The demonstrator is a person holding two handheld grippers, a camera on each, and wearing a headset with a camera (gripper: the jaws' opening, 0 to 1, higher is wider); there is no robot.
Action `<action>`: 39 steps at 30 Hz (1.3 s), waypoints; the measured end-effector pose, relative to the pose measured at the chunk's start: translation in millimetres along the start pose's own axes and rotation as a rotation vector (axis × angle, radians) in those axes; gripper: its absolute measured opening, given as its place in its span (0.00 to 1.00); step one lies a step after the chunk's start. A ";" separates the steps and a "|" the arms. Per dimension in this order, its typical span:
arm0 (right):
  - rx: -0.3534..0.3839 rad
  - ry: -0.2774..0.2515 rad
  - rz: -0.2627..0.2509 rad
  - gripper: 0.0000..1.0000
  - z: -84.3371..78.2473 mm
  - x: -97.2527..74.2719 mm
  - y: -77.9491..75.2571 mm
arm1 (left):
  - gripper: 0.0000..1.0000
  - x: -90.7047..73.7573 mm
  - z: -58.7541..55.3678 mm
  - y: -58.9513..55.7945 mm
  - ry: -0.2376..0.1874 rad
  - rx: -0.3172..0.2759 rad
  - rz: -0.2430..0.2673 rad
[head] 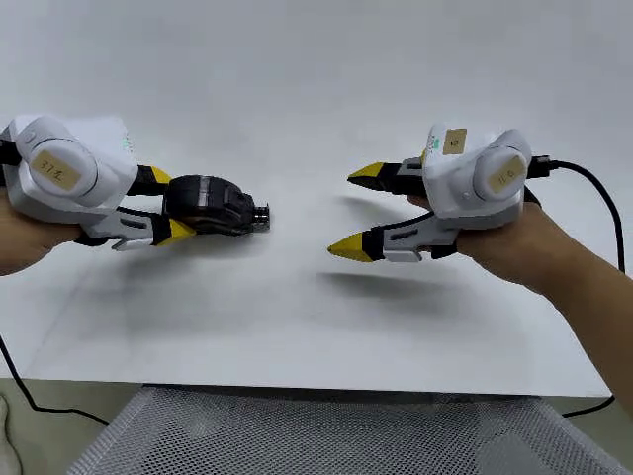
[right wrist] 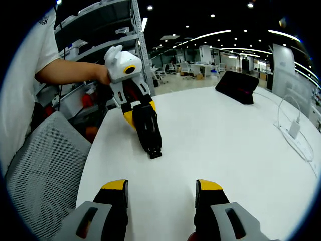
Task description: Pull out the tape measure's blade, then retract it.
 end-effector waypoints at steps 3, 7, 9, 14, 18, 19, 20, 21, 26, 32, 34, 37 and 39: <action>-0.001 -0.003 0.009 0.50 1.7 7.0 0.8 | 0.24 0.0 -0.4 0.3 0.002 0.001 -0.001; -0.005 -0.013 0.023 0.48 6.8 16.2 2.1 | 0.24 0.2 -0.5 0.5 0.005 0.002 -0.003; -0.009 -0.016 0.030 0.47 9.0 20.5 3.4 | 0.24 0.1 -0.6 0.5 0.007 0.002 -0.004; -0.024 -0.016 0.045 0.44 12.5 31.0 5.7 | 0.24 0.1 -0.6 0.7 0.010 0.002 -0.005; -0.035 -0.014 0.059 0.42 14.2 38.7 7.8 | 0.24 0.2 -0.6 0.7 0.011 0.002 -0.004; -0.035 -0.014 0.062 0.42 14.8 41.3 8.4 | 0.24 0.2 -0.5 0.8 0.011 0.002 -0.005; -0.037 -0.014 0.065 0.41 15.2 43.1 8.8 | 0.24 0.2 -0.5 0.8 0.011 0.002 -0.005; -0.042 -0.015 0.069 0.40 15.7 45.5 9.2 | 0.24 0.2 -0.5 0.8 0.012 0.003 -0.006; -0.061 -0.009 0.073 0.36 18.3 55.3 10.9 | 0.24 0.2 -0.2 0.9 0.012 0.002 -0.007; -0.078 -0.013 0.077 0.31 21.5 63.8 12.3 | 0.24 0.2 0.1 1.0 0.012 0.002 -0.007; -0.086 -0.007 0.081 0.30 21.3 66.9 13.3 | 0.24 0.2 0.2 1.0 0.012 0.002 -0.007; -0.086 -0.006 0.086 0.29 21.9 69.9 14.2 | 0.24 0.3 0.2 1.0 0.011 0.001 -0.007; -0.081 -0.010 0.086 0.28 22.6 71.4 14.0 | 0.24 0.3 0.2 1.1 0.010 0.001 -0.007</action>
Point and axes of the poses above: the centre of the closed fingertips' face, and the gripper's own axes: x roughly forward along the fingers, y roughly to its left, z roughly out of its top, the point moved 2 cm from there along -x, roughly backward along the fingers, and after that the axes turned 14 degrees about x, right-handed, at the moved point
